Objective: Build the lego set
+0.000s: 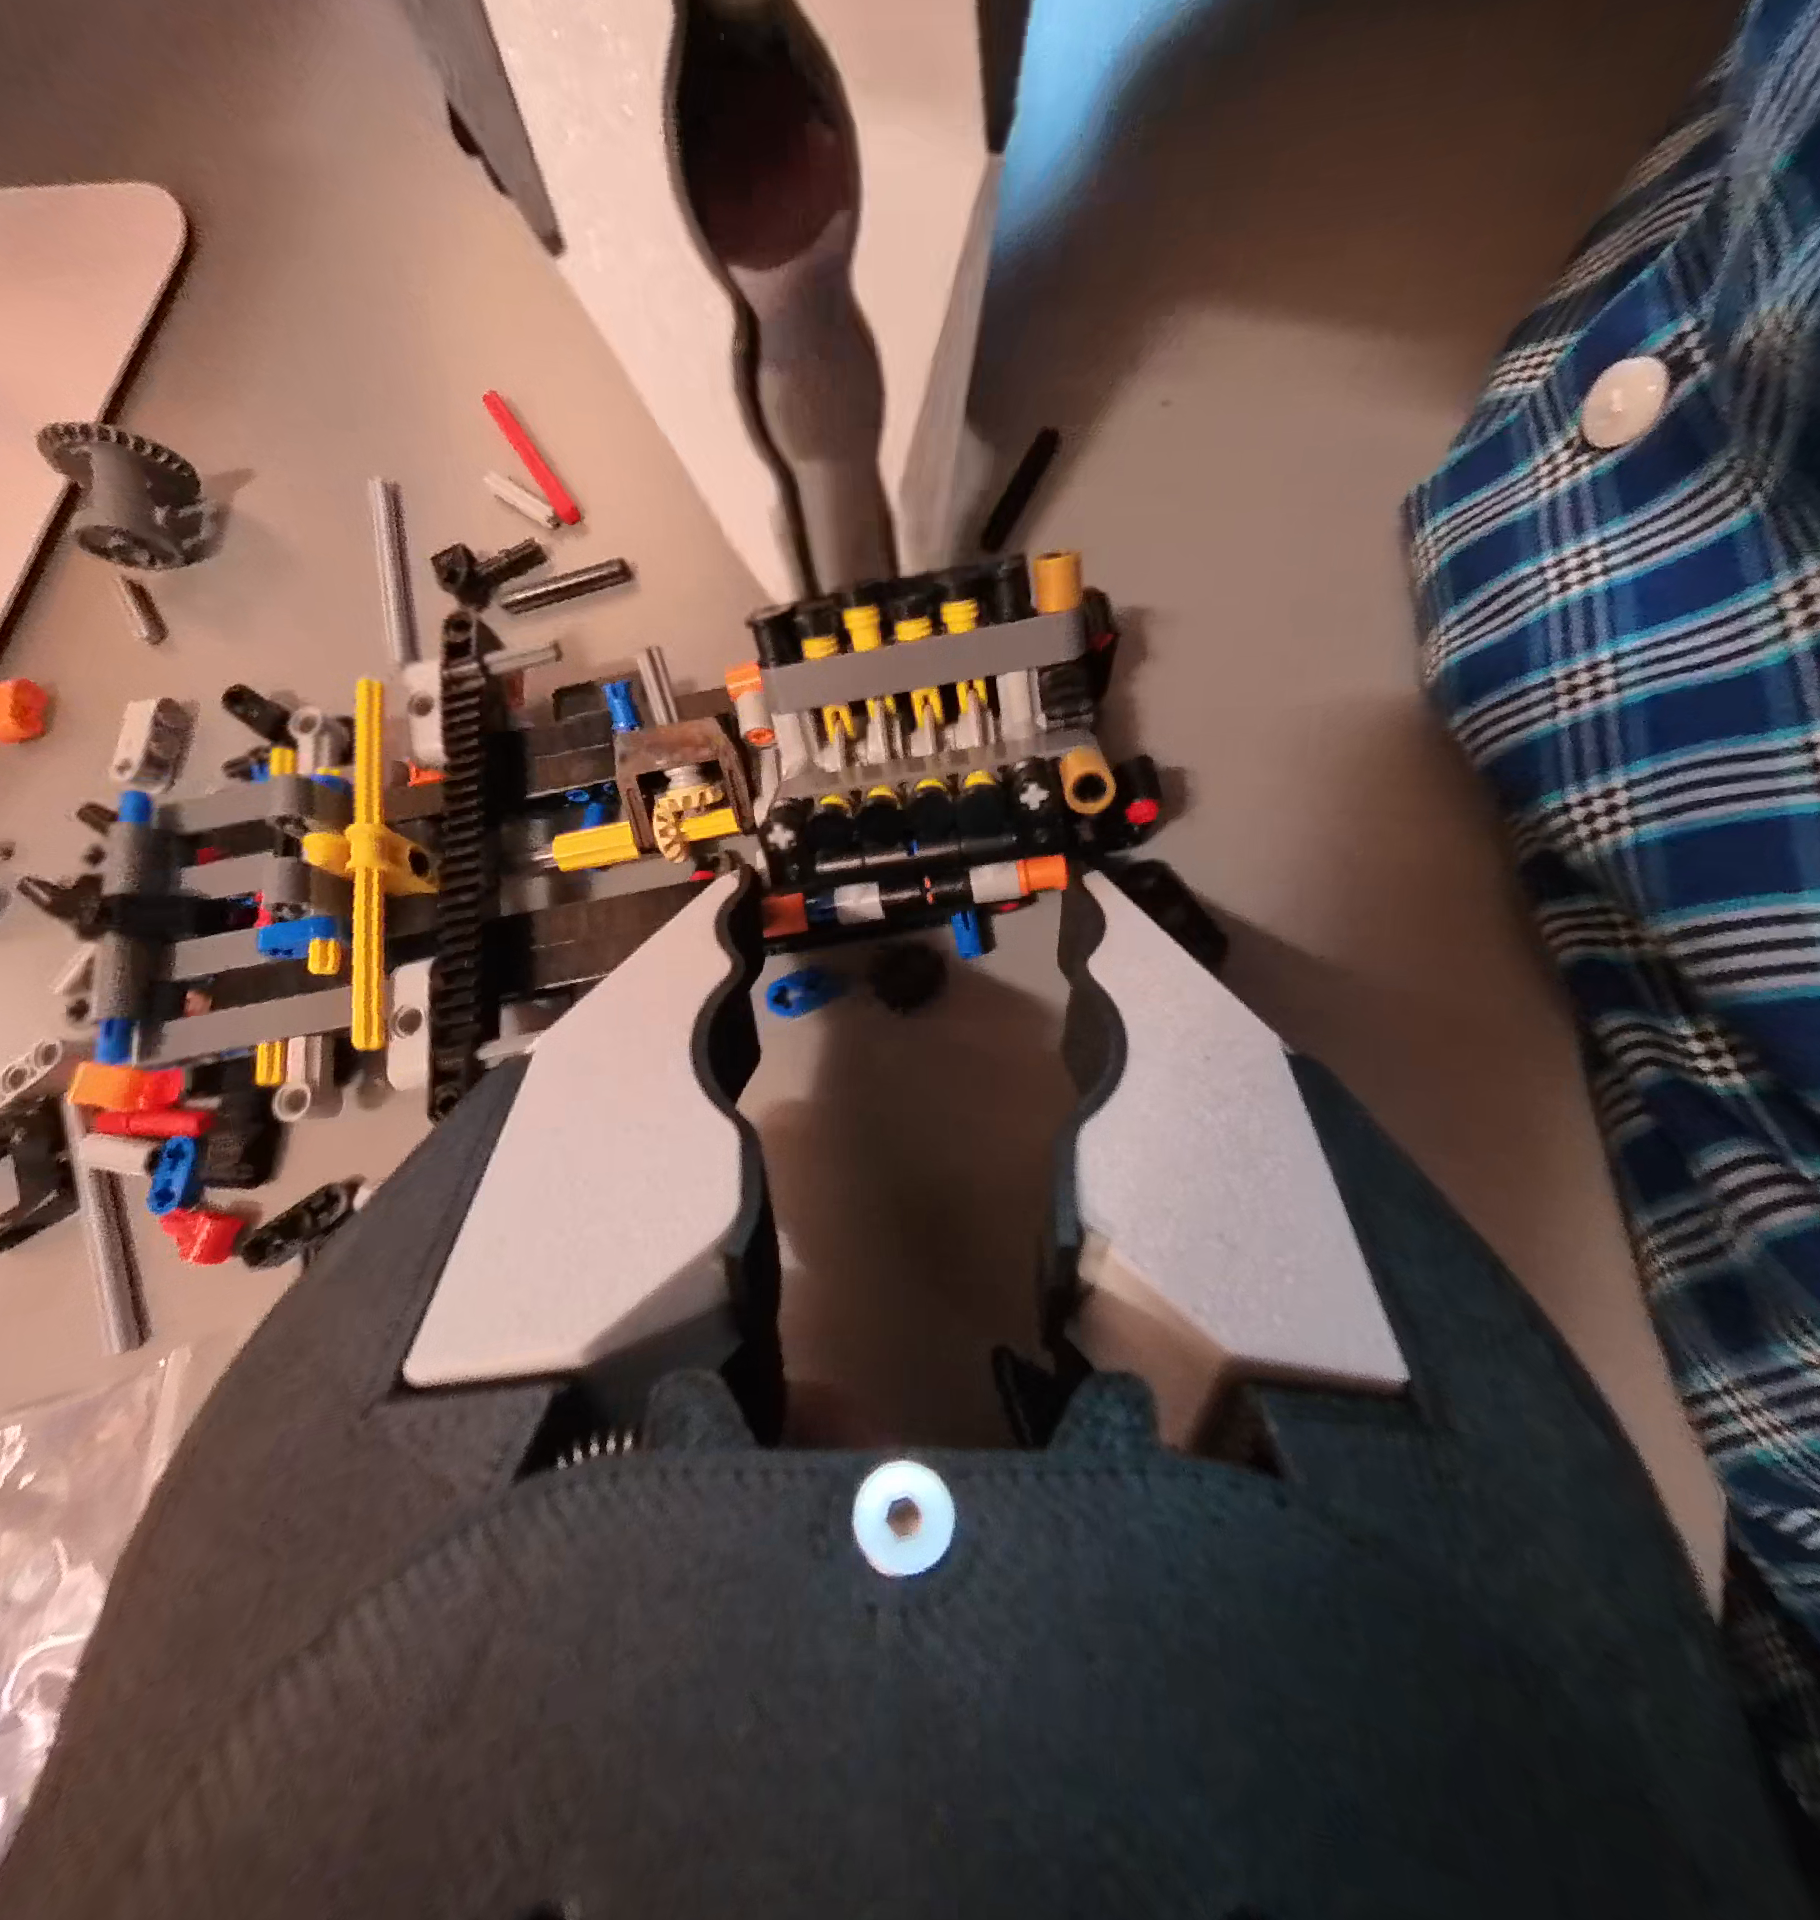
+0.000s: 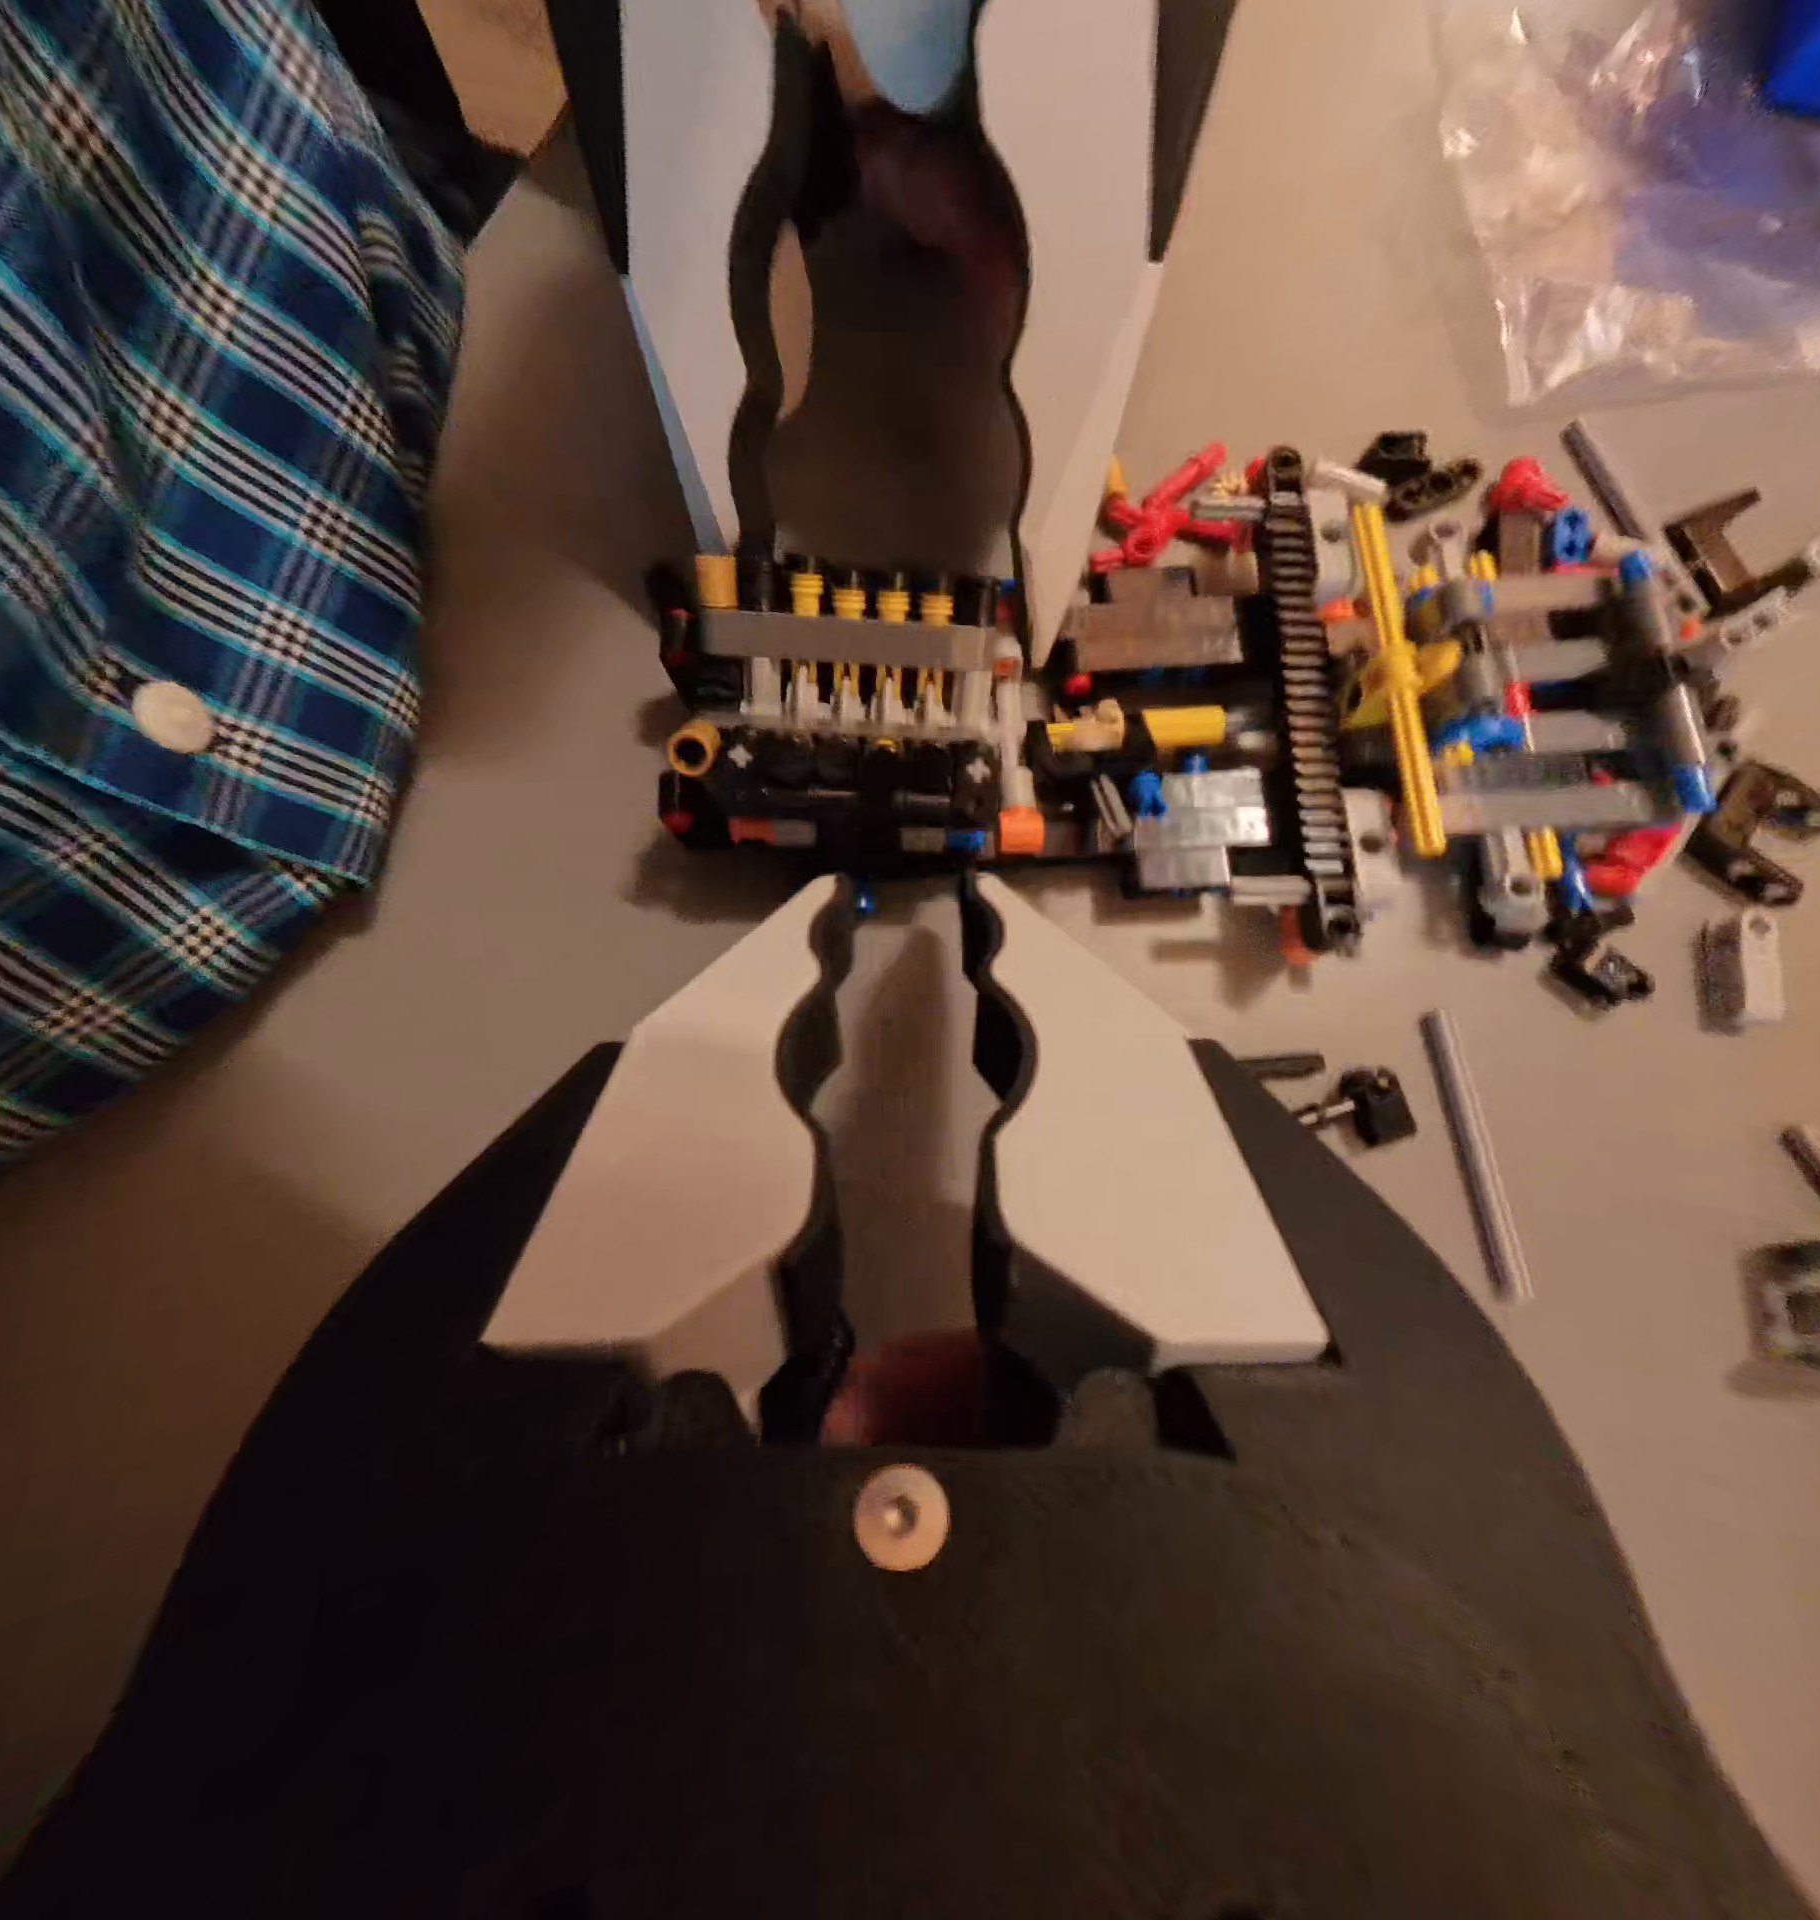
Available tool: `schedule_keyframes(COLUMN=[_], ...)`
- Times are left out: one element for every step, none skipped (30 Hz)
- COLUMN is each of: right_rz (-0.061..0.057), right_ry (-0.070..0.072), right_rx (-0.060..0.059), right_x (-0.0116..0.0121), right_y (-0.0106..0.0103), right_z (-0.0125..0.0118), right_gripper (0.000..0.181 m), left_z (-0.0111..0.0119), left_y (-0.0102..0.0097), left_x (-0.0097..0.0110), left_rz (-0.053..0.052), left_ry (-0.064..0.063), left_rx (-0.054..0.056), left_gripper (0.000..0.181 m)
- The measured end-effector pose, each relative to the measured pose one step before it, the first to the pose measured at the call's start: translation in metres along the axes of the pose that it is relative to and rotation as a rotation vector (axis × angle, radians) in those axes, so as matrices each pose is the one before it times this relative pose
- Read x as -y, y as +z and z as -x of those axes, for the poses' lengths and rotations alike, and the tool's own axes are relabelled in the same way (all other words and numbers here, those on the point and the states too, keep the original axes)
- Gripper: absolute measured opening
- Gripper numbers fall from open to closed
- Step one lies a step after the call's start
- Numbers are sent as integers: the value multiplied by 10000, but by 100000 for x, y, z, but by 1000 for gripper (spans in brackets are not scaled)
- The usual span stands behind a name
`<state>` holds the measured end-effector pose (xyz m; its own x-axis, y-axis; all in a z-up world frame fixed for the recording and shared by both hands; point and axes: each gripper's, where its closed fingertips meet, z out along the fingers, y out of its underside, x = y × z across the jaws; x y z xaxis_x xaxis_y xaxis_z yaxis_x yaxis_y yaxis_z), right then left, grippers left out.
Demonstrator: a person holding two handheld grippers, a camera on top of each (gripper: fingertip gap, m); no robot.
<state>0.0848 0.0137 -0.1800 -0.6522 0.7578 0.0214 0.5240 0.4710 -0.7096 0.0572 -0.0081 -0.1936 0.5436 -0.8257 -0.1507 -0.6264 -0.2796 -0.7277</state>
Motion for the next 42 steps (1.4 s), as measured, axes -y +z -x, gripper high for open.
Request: schedule_keyframes(right_rz=[-255,-326,-96,7,-103,-42,63,-83,-224,-229,-146,-33,-144,-256,-131,-71,-148,-84,-93,-73,-123,-100,-37,4,-116,-29,74,47,9,35,63,68,60,-1,16,17,30,19,29,46,-5,4], right_ry=[295,238,181,289,612,742,347,228,465,377,130,143,92,48,21,-47,-135,-100,115,193,68,58,128,96,43,42,-20,-75,18,113,101,-9,-136,-120,-44,-3,17,-19,3,-43,-106,-119], right_rx=[143,134,40,-51,-169,-211,-283,-453,-302,-52,-422,-755,-427,-430,-472,-361,-286,-212,-127,-19,-53,-136,-53,-118,-206,7,65,-105,-173,-104,-81,-42,4,-45,1,-11,3,36,11,-22,-23,-39], right_x=[118,306,93,5,132,-49,-354,-208,-2,-22,-134,-201,-3,218,80,-17,86,72,88,55,131,90,-28,-62,144,41,-88,-29,6,-41,-72,-66,-56,48,18,13,-21,16,11,-6,78,45], right_y=[-522,-489,-216,9,116,236,267,161,108,117,100,77,27,17,50,10,-88,-125,-152,-138,-185,-184,-130,-90,-114,-16,103,97,39,46,72,102,119,78,79,60,65,68,91,133,91,63], right_z=[98,266,336,312,80,34,187,42,196,652,206,-358,123,130,-5,58,96,105,29,90,49,-107,-68,-185,-277,29,187,-39,-239,-244,-208,-57,128,68,55,-25,-49,0,-27,-3,87,116], right_gripper=[24,28,31,35,37,43,51,51,50,51,52,50,48,46,46,45,41,36,35,30,28,27,25,23,21,22,26,27,24,24,24,23,22,22,22,23,24,24,25,23,21,18], left_z=[-21,-12,-12,-18,-20,-21,-17,-18,-16,-23,-14,-23,-22,-21,-20,2,-11,-13,-21,-16,-21,-22,-21,-5,-16,-17,-8,-14,-6,-6,-8,6,-3,3,13,10,1,-1,13,5,1,5], left_y=[5,-15,-4,-11,-17,-15,-7,-15,-16,-15,-16,-22,-22,-26,-13,-31,-22,-28,-16,-22,-20,-18,-21,-14,-17,-27,-22,-15,-16,-20,-14,2,0,1,-3,-16,-7,-12,-3,5,-11,-13], left_x=[6,6,1,7,0,10,6,9,5,10,6,-1,-1,0,1,2,-2,-9,3,-5,4,-2,0,-5,-2,-7,-4,-8,7,-10,4,-1,14,-2,-8,-6,-6,-11,-8,-8,-9,-13], left_rz=[0,-1,0,1,1,-1,-1,0,0,-1,0,0,0,0,-1,3,1,1,-1,0,-1,-1,-1,2,0,0,0,0,-1,0,3,5,6,6,3,5,2,2,3,8,0,3], left_ry=[-6,9,3,1,-3,10,21,11,2,8,6,0,1,14,18,-1,3,-4,-1,-3,11,23,0,-14,-7,0,-1,3,8,6,-10,-23,-24,-23,-20,-23,-9,-5,-20,-40,-4,0], left_rx=[-8,7,5,1,-2,11,19,12,7,10,7,0,1,10,14,17,7,5,-4,-4,6,16,1,-11,-7,1,1,6,12,16,14,19,27,17,9,13,11,3,9,2,4,5], left_gripper=[56,56,56,56,56,56,56,56,56,56,56,56,56,56,55,55,55,55,55,55,55,55,55,55,55,55,55,55,55,55,55,55,55,55,55,55,55,55,55,55,55,55])
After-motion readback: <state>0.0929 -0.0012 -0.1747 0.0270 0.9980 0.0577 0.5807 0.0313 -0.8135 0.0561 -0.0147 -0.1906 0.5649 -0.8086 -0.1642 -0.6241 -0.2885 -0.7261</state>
